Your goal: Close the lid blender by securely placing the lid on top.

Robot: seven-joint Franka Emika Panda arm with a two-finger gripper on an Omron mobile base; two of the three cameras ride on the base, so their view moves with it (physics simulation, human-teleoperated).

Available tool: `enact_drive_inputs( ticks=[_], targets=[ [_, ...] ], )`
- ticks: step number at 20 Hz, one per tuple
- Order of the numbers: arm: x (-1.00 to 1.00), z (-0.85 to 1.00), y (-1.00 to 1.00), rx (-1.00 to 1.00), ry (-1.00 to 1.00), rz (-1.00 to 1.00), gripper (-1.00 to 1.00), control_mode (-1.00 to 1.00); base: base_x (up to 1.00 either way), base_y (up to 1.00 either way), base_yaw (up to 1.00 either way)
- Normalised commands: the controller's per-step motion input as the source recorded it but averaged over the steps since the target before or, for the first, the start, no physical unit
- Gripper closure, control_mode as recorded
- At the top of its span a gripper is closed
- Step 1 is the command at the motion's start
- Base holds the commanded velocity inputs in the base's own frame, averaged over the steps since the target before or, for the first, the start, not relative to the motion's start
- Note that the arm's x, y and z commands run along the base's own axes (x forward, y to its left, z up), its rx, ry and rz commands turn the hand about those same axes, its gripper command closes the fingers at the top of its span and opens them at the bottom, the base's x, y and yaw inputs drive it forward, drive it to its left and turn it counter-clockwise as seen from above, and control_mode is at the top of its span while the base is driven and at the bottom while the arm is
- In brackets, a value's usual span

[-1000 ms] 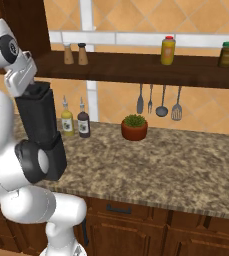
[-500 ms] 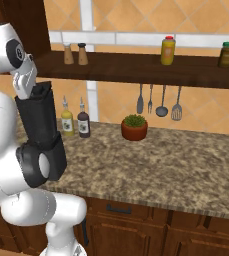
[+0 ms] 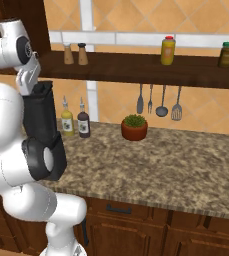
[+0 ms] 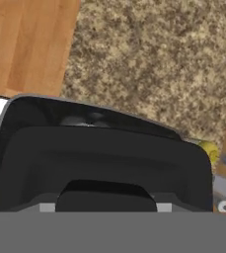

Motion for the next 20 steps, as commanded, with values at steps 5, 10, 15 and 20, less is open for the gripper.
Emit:
enact_drive_inputs(
  ticks=[5,10,15,20],
  targets=[
    [0.0,-0.05,0.08,0.21,0.0,-0.07,1.0,-1.0,0.0,0.0,0.0],
    [-0.03,-0.35,0.04,0.12,0.0,-0.03,1.0,-1.0,0.0,0.0,0.0],
    [-0.19,-0.49,0.0,0.0,0.0,-0.01,1.0,-1.0,0.0,0.0,0.0],
    [-0.15,-0.04,0.0,0.04,0.01,0.0,1.0,-1.0,0.0,0.0,0.0]
  ],
)
